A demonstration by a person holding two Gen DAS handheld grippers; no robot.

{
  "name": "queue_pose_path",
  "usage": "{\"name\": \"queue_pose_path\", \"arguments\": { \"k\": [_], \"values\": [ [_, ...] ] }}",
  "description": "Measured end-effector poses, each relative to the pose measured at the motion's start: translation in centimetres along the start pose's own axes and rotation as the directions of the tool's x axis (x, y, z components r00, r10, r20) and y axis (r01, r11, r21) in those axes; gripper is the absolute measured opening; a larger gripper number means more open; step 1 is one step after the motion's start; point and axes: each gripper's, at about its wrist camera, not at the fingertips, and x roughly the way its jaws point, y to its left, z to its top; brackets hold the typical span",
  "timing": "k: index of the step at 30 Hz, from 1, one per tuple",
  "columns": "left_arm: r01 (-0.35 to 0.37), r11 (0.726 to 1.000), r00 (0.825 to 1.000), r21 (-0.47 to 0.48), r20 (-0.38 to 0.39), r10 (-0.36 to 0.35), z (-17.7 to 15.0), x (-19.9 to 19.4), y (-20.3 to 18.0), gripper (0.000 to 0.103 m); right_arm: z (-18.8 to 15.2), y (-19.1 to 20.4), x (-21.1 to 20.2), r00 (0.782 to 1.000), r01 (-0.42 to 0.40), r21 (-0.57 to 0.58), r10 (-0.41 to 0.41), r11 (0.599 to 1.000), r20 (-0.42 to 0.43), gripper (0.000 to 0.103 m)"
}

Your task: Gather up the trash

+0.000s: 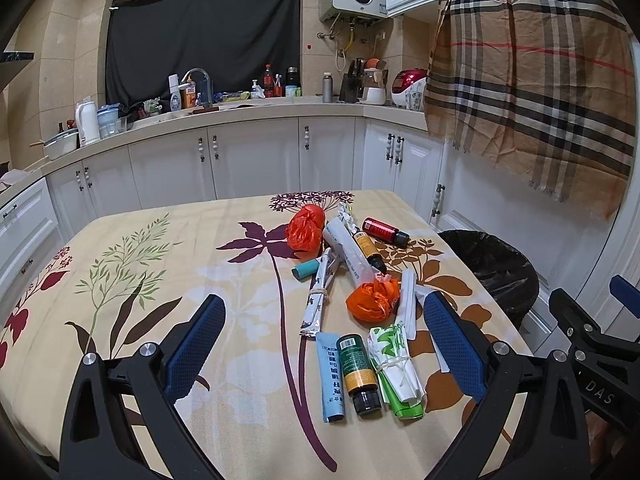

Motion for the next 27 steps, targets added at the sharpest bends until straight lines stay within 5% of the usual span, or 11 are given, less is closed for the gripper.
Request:
{"name": "queue_pose_path", "arguments": {
  "k": [27],
  "values": [
    [-0.001,1.000,1.000,-0.003,-0.004,0.001,-0.03,0.02,0.24,0.097,0.04,0.03,-0.02,1.000,0.001,0.000,-0.001,1.000,0.000,0.099]
  ]
}}
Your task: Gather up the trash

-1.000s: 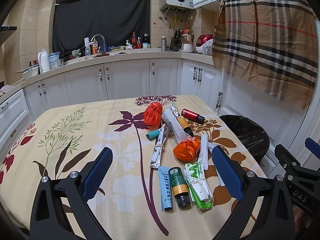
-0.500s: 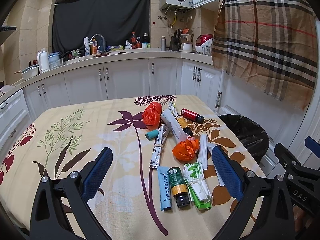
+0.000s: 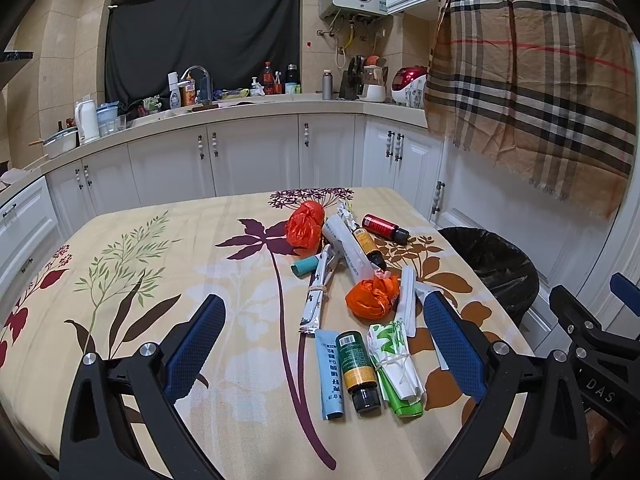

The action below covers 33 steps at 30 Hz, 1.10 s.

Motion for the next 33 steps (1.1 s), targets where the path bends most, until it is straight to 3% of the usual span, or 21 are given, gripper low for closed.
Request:
{"name": "queue_pose_path", "arguments": {
  "k": [33],
  "values": [
    [-0.003,1.000,1.000,0.003,-0.016,0.003,-1.3,0.6,0.3,0.097,-0.2,-0.5,0.2,1.000,-0.003,-0.001,0.003,1.000,-0.005,0.099]
  ]
}}
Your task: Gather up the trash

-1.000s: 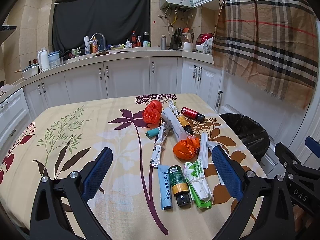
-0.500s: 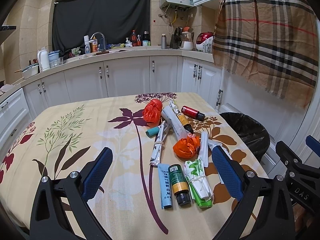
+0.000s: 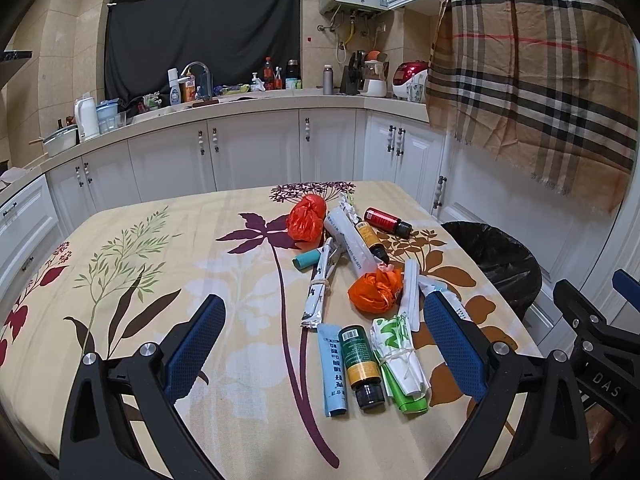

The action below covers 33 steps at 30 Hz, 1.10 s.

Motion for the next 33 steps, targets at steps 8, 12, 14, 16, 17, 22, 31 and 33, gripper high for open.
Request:
{"name": "queue_pose_path", "arguments": {
  "k": [8,12,14,16,17,22,31,33],
  "values": [
    [-0.009,1.000,0.999,-0.017,-0.051,0.008,-0.6,0.9,1.0,0.097,-0.6,1.7,1.5,1.000,-0.023,-0.006,0.023,1.000,-0.020,0.099],
    [-0.014,1.000,0.996,-0.021,-0.088,0.013,-0.9,1.5,1.7,0.097,-0.7,2.5,2.3,0.998,-0.048,-0.014,0.048,0.999,-0.035,0.099],
    [-0.020,1.000,0.995,-0.021,-0.102,0.018,-1.1,1.8,2.2,0.097,-0.7,2.9,2.6,0.997,-0.061,-0.019,0.060,0.998,-0.043,0.098],
    [-0.023,0.999,0.993,-0.023,-0.113,0.020,-1.3,2.0,2.6,0.096,-0.8,3.6,3.0,0.996,-0.078,-0.026,0.077,0.997,-0.053,0.098],
    [-0.025,0.999,0.993,-0.025,-0.117,0.022,-1.3,2.2,2.8,0.096,-0.9,3.8,3.2,0.995,-0.084,-0.030,0.082,0.996,-0.057,0.097],
    [-0.026,0.999,0.990,-0.031,-0.140,0.021,-1.6,2.7,3.6,0.096,-1.0,5.2,4.5,0.990,-0.115,-0.054,0.110,0.992,-0.094,0.087],
    [-0.016,0.999,0.988,-0.036,-0.155,0.010,-1.9,3.3,4.0,0.094,-1.5,7.1,6.9,0.974,-0.158,-0.078,0.142,0.984,-0.174,0.071],
    [-0.009,0.999,0.987,-0.036,-0.161,0.003,-2.0,3.5,4.1,0.090,-1.8,7.3,7.5,0.968,-0.167,-0.083,0.147,0.983,-0.202,0.059]
  ]
}}
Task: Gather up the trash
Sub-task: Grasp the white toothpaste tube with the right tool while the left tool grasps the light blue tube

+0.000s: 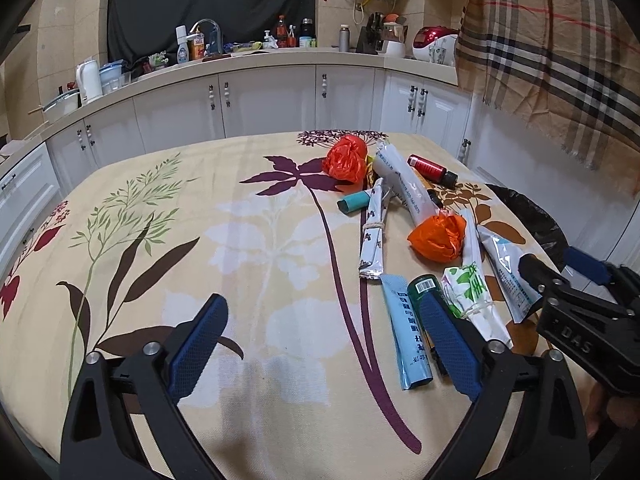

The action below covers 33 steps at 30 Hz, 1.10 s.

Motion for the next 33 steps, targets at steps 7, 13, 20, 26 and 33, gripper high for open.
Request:
{"name": "queue_pose_path", "arguments": {
  "k": [7,13,20,26,33],
  "values": [
    [0.034,0.999,0.999,0.006,-0.033,-0.033,-0.4,0.5,-0.3,0.073,-0.6,0.4,1.4,0.997,-0.047,-0.013,0.046,0.999,-0.056,0.028],
    [0.061,0.998,0.998,0.017,-0.026,-0.060,-0.5,0.1,-0.9,0.072,-1.1,0.3,1.2,0.996,-0.071,-0.006,0.071,0.997,-0.051,0.017],
    [0.074,0.996,0.997,0.044,-0.040,-0.072,-1.1,0.1,-2.0,0.061,-1.4,-0.7,0.1,0.998,-0.063,0.012,0.064,0.998,-0.027,0.017],
    [0.096,0.994,0.993,0.055,-0.070,-0.092,-1.8,0.7,-2.8,0.051,-1.6,-1.5,-0.7,0.998,-0.064,0.032,0.064,0.997,-0.010,0.017],
    [0.121,0.991,0.988,0.059,-0.099,-0.114,-2.3,1.4,-3.0,0.025,-1.9,-1.9,-1.0,0.997,-0.073,0.044,0.073,0.996,0.000,0.017]
  ]
}}
